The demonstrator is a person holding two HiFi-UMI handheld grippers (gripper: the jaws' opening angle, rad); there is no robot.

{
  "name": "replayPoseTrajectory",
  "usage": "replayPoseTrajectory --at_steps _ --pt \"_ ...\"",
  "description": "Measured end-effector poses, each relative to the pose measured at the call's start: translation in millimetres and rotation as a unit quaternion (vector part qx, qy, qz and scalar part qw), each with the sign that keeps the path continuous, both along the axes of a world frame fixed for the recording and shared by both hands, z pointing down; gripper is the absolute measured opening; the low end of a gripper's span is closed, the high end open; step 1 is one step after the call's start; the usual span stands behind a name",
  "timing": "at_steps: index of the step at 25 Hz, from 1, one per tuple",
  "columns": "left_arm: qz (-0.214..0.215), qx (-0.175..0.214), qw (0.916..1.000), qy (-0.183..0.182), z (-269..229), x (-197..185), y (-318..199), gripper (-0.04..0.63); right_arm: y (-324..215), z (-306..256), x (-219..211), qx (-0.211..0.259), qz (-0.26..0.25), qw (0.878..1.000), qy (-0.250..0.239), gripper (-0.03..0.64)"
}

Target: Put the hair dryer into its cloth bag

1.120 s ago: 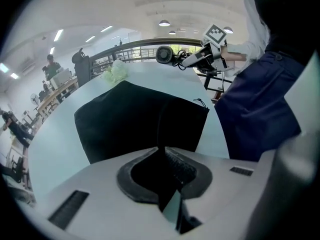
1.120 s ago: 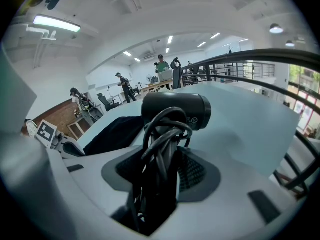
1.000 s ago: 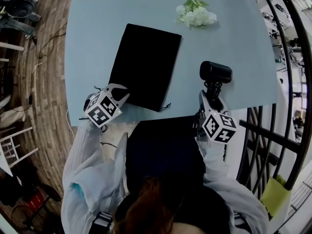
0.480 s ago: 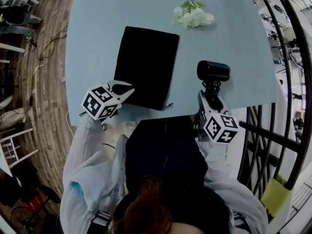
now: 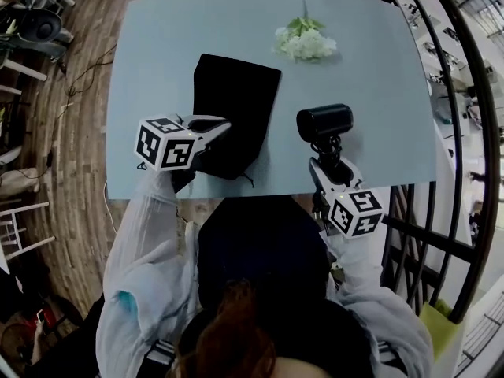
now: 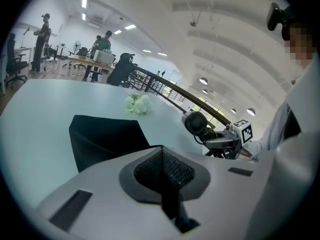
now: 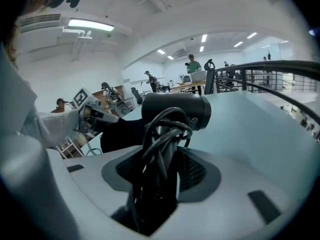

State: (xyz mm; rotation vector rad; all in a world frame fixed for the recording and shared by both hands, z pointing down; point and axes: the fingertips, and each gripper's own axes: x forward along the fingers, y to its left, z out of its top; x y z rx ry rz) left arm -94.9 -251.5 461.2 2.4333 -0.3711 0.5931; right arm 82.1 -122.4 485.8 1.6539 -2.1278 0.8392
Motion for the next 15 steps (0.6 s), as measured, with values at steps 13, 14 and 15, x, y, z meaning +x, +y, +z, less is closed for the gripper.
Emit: replayPoseTrajectory --at_steps 13,14,15 --pt "0.122 0.020 0.9896 -0.075 -36 87 -16 0.020 29 -41 -74 0.017 -0.299 0.954 -0.023 0.204" --pt "0.131 0.019 0.9885 -0.073 -37 92 -14 0.020 33 -41 -79 0.015 -0.321 0.947 -0.028 0.204" --pt "0.141 0.017 0.9874 -0.070 -39 96 -12 0.020 37 -40 -83 0.011 -0.339 0.940 -0.034 0.204"
